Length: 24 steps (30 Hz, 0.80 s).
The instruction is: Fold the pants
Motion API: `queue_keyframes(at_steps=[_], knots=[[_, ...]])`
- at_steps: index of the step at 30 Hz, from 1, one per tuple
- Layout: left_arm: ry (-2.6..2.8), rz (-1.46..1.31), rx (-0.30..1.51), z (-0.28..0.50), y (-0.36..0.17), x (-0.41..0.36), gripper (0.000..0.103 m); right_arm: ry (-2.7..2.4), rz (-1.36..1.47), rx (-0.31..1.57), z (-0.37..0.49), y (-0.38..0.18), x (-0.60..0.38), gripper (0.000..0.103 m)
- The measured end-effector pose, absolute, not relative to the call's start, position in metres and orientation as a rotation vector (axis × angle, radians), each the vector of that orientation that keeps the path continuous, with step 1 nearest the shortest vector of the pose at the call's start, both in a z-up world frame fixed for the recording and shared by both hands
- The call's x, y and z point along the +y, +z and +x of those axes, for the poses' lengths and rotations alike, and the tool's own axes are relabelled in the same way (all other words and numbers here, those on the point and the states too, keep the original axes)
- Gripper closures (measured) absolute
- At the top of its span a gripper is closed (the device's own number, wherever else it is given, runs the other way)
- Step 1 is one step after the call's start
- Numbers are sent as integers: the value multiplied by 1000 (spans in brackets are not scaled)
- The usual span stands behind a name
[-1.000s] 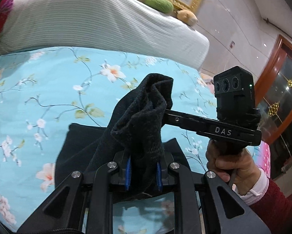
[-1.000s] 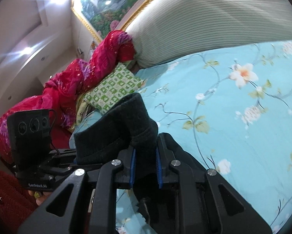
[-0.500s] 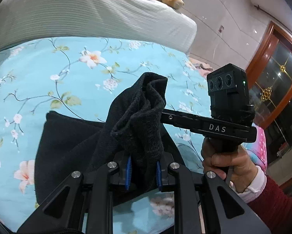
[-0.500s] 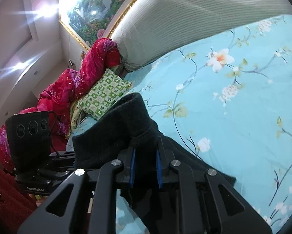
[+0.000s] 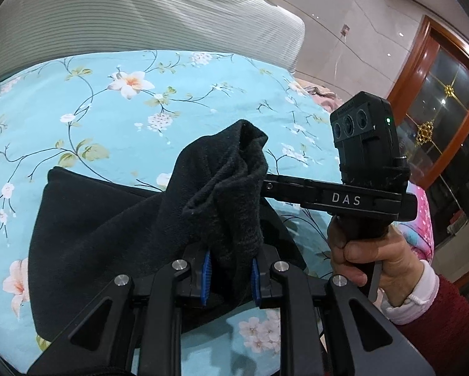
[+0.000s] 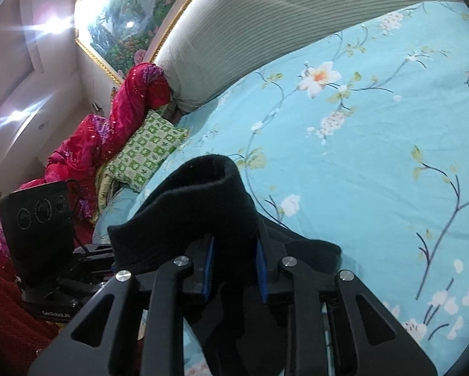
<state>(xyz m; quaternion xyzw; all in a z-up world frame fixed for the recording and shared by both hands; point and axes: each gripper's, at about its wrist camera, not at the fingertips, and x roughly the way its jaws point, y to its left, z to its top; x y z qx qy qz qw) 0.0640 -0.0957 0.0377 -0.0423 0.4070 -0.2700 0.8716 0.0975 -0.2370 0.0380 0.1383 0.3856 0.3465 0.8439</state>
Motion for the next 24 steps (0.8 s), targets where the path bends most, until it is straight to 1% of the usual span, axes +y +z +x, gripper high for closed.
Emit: queue_keyframes(at_steps=[10,12,14,15,17,19,21,24], knots=[[-632,-44,851,60,20,-113,78,566,221,818,75,40,-244,76],[-638,-37,852,60,17,-113,73,515,210,805,65,43,-247,75],[-653,-43,856,59,16,-113,69,442,202,795,57,46,-252,72],[-666,-46,858,57,18,-112,62,422,206,792,55,47,-254,69],[-701,-53,858,52,22,-110,54,387,244,778,45,51,-263,64],[-718,-48,848,46,27,-107,52,351,274,766,35,57,-271,52],[-723,-44,835,38,33,-101,49,336,294,747,26,63,-274,47],[-722,-72,822,33,42,-85,48,319,319,716,17,74,-274,42]])
